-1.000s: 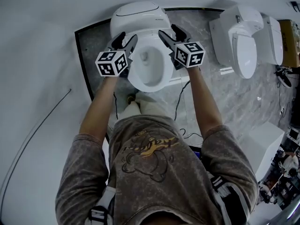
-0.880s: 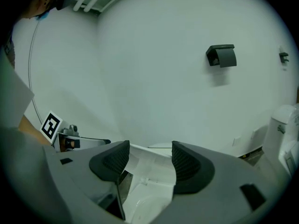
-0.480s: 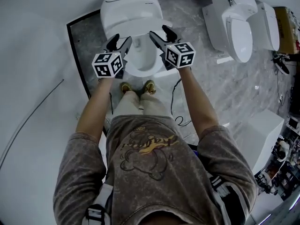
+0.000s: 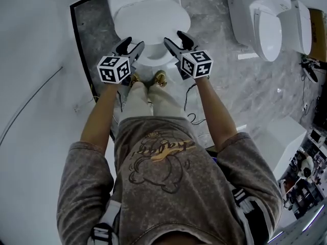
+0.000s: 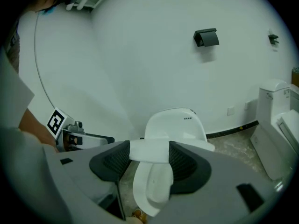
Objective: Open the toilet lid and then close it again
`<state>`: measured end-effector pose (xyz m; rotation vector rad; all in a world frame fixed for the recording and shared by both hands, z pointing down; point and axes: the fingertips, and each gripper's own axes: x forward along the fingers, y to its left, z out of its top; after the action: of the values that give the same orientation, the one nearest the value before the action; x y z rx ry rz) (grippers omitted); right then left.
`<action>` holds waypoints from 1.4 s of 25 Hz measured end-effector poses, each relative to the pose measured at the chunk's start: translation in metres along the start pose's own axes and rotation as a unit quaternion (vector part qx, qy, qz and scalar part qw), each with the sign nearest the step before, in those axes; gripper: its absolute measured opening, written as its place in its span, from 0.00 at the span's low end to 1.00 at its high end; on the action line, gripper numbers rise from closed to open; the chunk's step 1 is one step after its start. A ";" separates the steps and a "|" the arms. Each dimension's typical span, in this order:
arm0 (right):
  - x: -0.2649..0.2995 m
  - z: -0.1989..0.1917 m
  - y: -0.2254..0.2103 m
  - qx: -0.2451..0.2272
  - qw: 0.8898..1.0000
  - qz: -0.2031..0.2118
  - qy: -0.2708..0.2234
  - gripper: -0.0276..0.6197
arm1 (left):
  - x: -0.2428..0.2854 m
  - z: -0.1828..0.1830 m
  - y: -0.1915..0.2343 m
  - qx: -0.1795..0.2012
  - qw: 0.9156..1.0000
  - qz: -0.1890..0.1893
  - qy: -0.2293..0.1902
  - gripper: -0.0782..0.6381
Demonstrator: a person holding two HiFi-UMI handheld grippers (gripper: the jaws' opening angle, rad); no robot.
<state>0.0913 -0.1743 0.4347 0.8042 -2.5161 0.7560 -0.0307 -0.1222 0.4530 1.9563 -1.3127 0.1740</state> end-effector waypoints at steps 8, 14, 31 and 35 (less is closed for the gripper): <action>-0.008 -0.094 0.002 0.030 0.997 -0.011 0.064 0.47 | 0.005 -0.094 -0.001 0.004 0.996 0.031 0.080 0.44; 0.004 -0.163 -0.007 0.049 0.994 -0.018 0.098 0.47 | 0.021 -0.161 0.013 -0.008 0.991 0.051 0.124 0.44; 0.057 -0.305 -0.046 0.067 0.985 -0.027 0.157 0.42 | 0.074 -0.287 0.073 -0.077 0.979 0.082 0.172 0.44; 0.067 -0.318 -0.051 0.079 0.984 -0.035 0.157 0.41 | 0.080 -0.294 0.082 -0.070 0.980 0.086 0.166 0.44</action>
<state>0.1347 -0.0475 0.7352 0.7540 -2.1577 0.9835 0.0217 -0.0047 0.7408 1.6130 -1.2346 0.4597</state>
